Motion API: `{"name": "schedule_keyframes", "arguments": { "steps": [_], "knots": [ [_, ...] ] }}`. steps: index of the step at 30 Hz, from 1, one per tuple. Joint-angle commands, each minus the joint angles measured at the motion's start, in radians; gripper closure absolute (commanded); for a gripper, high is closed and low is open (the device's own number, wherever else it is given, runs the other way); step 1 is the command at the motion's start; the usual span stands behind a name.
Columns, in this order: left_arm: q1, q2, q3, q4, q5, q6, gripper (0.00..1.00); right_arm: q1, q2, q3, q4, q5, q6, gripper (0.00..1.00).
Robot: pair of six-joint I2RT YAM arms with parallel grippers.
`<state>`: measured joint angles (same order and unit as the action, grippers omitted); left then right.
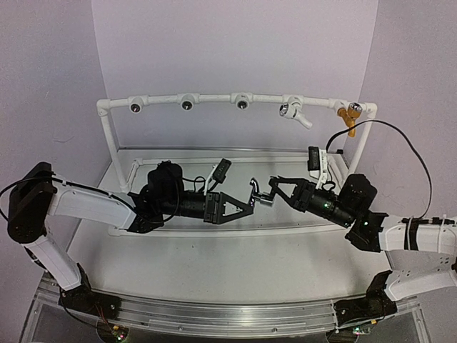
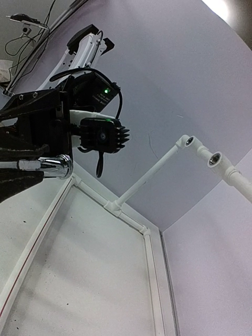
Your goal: Install the water faucets
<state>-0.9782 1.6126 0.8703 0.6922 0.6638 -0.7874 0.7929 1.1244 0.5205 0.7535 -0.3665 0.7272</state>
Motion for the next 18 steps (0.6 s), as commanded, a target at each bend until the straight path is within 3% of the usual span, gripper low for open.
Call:
{"name": "schedule_keyframes", "arguments": {
  "steps": [1, 15, 18],
  "knots": [
    [-0.008, 0.019, 0.057, 0.087, 0.028, -0.020, 0.41, -0.001, -0.006, -0.003, 0.133, -0.023, 0.009, 1.00],
    [-0.007, 0.021, 0.048, 0.096, -0.023, 0.001, 0.87, 0.000, 0.007, -0.016, 0.135, -0.039, 0.018, 1.00],
    [0.001, -0.006, 0.022, 0.092, -0.053, 0.019, 0.95, -0.001, 0.008, -0.010, 0.084, -0.049, 0.009, 0.93]
  ]
}}
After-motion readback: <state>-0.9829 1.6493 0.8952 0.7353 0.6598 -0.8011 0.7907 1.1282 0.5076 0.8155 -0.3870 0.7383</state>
